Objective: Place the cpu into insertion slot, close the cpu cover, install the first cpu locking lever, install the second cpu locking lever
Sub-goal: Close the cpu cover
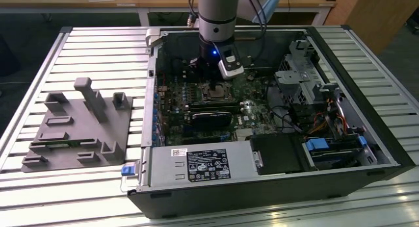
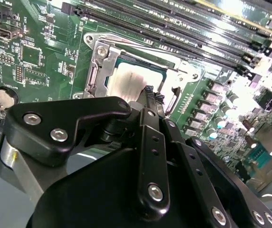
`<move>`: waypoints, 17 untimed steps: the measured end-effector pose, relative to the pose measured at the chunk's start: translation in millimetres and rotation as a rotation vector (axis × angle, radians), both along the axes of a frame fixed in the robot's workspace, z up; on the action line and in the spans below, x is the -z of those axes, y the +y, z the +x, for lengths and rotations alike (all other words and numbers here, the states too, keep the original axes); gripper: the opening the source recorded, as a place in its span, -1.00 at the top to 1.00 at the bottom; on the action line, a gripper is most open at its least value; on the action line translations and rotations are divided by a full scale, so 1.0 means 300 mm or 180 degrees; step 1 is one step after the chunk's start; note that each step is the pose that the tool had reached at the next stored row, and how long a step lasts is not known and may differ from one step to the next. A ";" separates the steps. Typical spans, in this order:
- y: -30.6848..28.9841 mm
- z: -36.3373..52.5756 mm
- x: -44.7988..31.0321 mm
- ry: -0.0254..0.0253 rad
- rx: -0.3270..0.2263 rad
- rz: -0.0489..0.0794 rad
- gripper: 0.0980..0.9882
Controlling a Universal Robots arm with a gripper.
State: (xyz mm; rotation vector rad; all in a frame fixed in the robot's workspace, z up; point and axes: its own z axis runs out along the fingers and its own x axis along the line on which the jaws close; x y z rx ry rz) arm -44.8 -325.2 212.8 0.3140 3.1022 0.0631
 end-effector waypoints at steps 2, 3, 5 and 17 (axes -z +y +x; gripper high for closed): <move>-0.004 -0.002 0.001 -0.0007 -0.0036 0.0000 0.98; -0.006 -0.003 0.002 -0.0009 -0.0054 0.0001 0.98; -0.008 -0.005 0.003 -0.0013 -0.0092 0.0003 0.98; -0.013 -0.048 0.011 -0.0017 -0.0242 0.0019 0.98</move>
